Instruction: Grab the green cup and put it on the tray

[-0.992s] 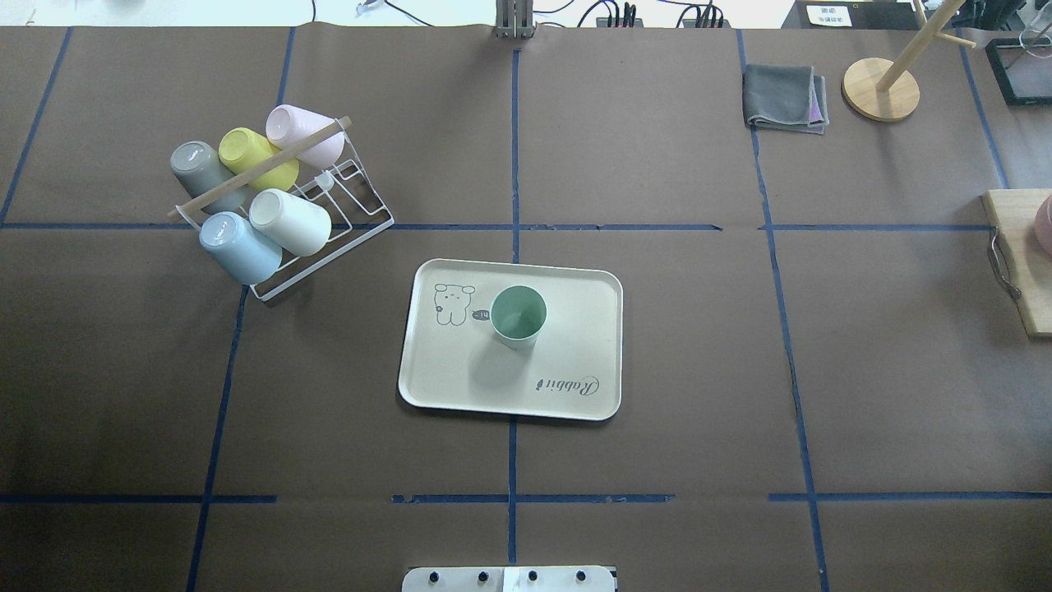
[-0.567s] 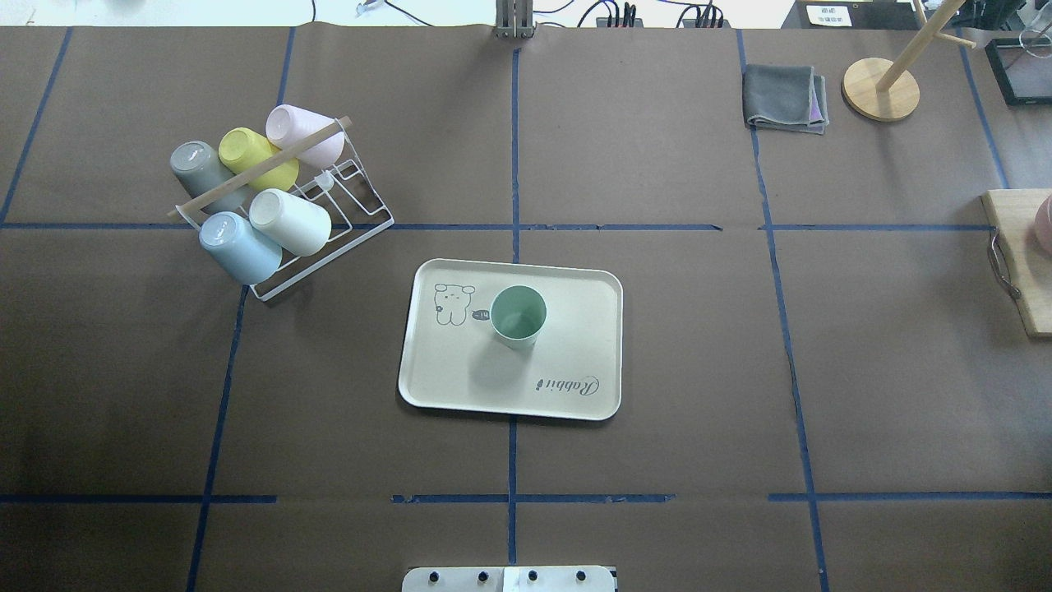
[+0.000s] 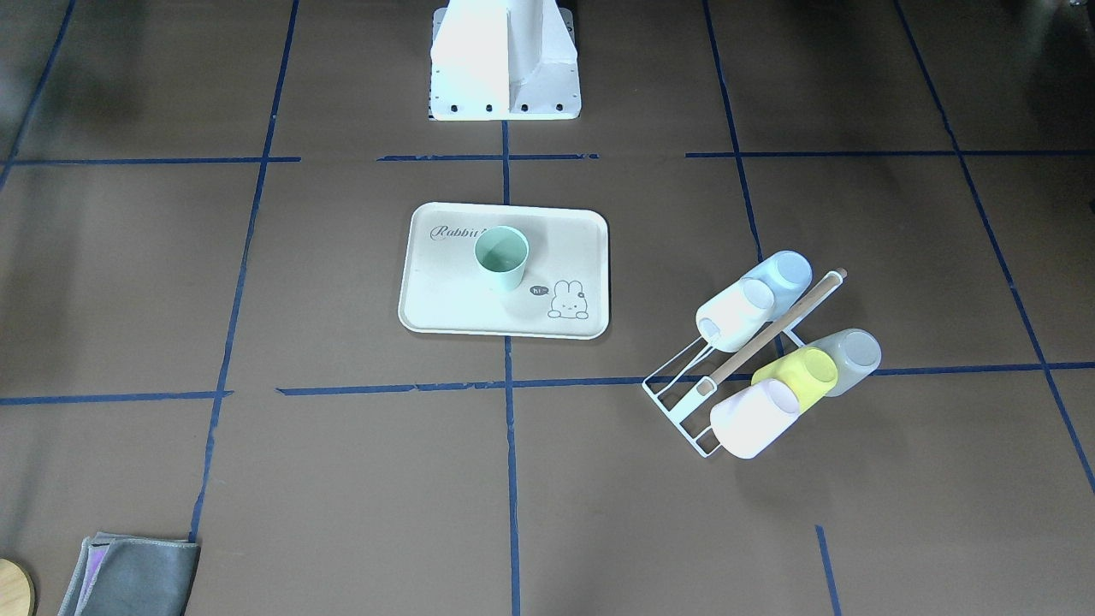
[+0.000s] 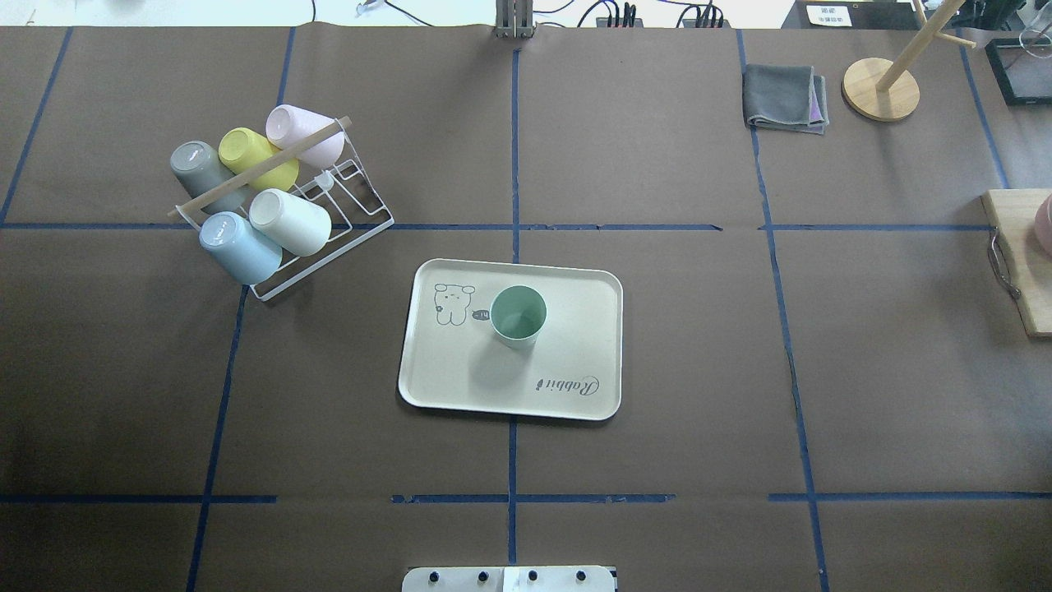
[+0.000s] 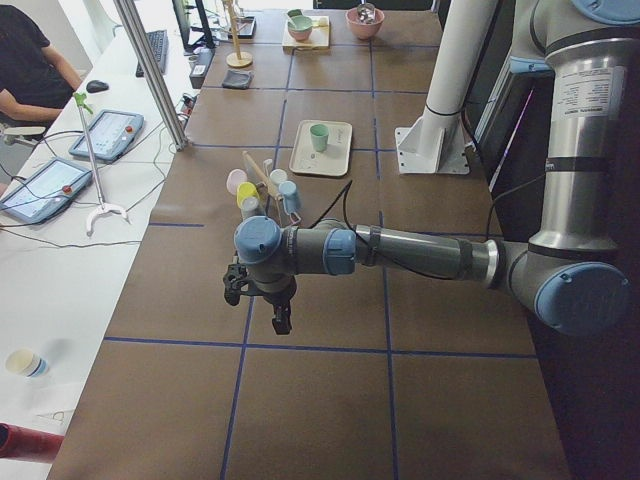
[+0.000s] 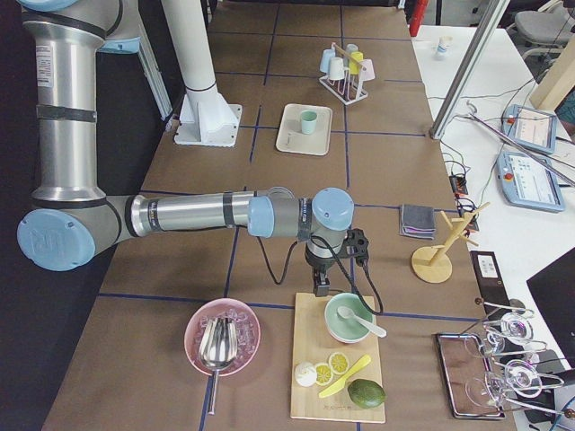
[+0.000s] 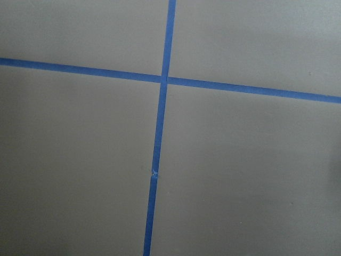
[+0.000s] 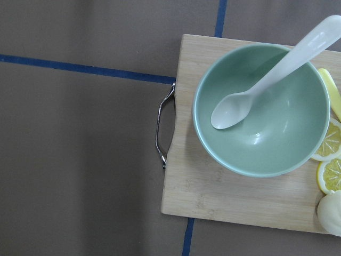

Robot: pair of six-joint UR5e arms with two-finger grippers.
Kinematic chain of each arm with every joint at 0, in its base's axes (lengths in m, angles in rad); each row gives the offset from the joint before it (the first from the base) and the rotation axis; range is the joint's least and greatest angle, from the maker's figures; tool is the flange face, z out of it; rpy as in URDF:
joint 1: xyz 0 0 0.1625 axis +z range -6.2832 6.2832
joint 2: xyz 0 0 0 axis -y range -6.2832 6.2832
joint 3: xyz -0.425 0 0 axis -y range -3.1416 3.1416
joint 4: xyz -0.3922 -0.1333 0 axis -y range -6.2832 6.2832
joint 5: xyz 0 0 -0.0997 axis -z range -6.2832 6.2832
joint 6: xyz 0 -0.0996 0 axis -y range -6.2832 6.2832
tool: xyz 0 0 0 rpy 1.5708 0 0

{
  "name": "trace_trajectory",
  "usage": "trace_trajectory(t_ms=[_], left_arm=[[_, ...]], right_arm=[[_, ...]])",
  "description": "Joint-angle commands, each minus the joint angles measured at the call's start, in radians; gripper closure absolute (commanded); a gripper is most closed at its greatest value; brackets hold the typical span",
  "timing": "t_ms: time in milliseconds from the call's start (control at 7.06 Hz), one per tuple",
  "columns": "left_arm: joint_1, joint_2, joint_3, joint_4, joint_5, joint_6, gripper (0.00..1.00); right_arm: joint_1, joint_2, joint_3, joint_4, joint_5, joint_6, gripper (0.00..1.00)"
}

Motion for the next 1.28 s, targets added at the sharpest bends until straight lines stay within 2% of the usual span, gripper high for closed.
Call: trace_trajectory(t_ms=[0,425,708,1133], left_arm=[[-0.005,-0.006,0.053,0.017,0.001,0.094,0.00],[-0.063,0.009,0.023,0.020,0.012,0.095,0.00],[-0.070,0.005,0.042,0.018,0.059,0.095,0.00],[-0.070,0.000,0.038,0.020,0.064,0.094,0.00]], right_arm=[[-0.001,-0.002,0.002,0.000,0.003,0.000,0.00],[-0.003,0.002,-0.001,0.002,0.001,0.002,0.00],[-0.007,0.002,-0.006,0.003,0.000,0.000,0.00],[-0.009,0.002,-0.011,0.005,-0.005,0.006,0.00]])
